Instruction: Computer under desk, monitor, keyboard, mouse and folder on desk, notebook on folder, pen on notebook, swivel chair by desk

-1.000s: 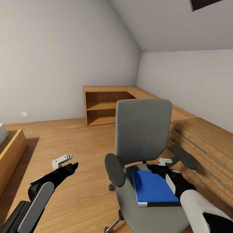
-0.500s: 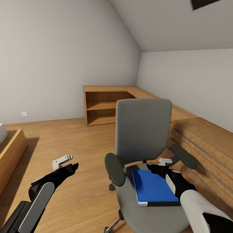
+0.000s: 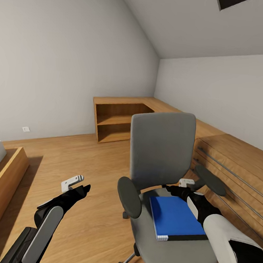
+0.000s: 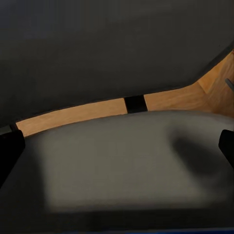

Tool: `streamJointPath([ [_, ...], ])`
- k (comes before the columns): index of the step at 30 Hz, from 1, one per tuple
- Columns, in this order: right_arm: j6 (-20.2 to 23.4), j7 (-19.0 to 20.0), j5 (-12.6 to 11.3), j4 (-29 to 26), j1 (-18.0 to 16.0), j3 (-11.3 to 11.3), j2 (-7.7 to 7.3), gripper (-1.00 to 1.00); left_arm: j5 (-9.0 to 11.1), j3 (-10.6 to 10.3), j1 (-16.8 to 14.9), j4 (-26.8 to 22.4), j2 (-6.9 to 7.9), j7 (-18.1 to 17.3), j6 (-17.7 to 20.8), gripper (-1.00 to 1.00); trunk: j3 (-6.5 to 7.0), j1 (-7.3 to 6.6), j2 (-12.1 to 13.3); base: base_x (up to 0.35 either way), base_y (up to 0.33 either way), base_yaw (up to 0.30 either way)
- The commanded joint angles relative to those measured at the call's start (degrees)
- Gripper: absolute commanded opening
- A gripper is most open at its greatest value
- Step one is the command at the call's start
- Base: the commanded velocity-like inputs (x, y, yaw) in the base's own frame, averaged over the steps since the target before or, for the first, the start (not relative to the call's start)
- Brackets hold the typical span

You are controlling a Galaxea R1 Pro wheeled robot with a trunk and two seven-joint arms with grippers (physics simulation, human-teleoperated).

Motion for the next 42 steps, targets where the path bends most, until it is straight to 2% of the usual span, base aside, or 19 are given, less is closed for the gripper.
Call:
streamJointPath([
  [1, 0.45, 0.34, 0.27, -0.12, 0.0, -0.47, 0.06, 1.0, 0.56, -0.12, -0.04, -0.08, 0.05, 0.6, 0.02, 1.0, -0.06, -0.01, -0.03, 0.006, 0.0, 0.0],
  [10, 1.0, 0.22, 0.28, -0.04, -0.02, -0.41, 0.11, 1.0, 0.56, -0.28, -0.04, -0.25, 0.05, 0.61, 0.0, 1.0, -0.06, -0.01, -0.03, 0.002, 0.0, 0.0],
  [17, 2.97, 0.21, 0.28, -0.18, 0.01, -0.41, 0.11, 1.0, 0.56, -0.3, -0.04, -0.28, 0.05, 0.62, 0.01, 1.0, -1.31, 1.53, -2.83, 0.0, 0.0, 0.0],
  [24, 3.37, 0.21, 0.28, -0.21, 0.02, -0.41, 0.12, 1.0, 0.56, -0.3, -0.06, -0.28, 0.05, 0.62, 0.02, 1.0, -1.31, 1.53, -2.83, 0.0, 0.0, 0.0],
  [28, 3.45, 0.21, 0.28, -0.21, 0.01, -0.41, 0.12, 1.0, 0.56, -0.3, -0.06, -0.28, 0.05, 0.62, 0.01, 1.0, -2.03, 2.41, -4.44, 0.0, 0.0, 0.0],
  [34, 3.49, 0.21, 0.28, -0.22, 0.0, -0.41, 0.12, 1.0, 0.56, -0.29, -0.05, -0.28, 0.05, 0.62, 0.02, 1.0, -2.03, 2.41, -4.44, 0.0, 0.0, 0.0],
  [37, 3.48, 0.21, 0.28, -0.22, 0.0, -0.41, 0.12, 1.0, 0.56, -0.3, -0.05, -0.28, 0.05, 0.62, 0.01, 1.0, -2.57, 3.07, -5.64, 0.0, 0.0, 0.0],
  [42, 3.48, 0.21, 0.28, -0.21, 0.02, -0.41, 0.12, 1.0, 0.56, -0.29, -0.04, -0.28, 0.05, 0.62, 0.02, 1.0, -2.57, 3.07, -5.64, 0.0, 0.0, 0.0],
])
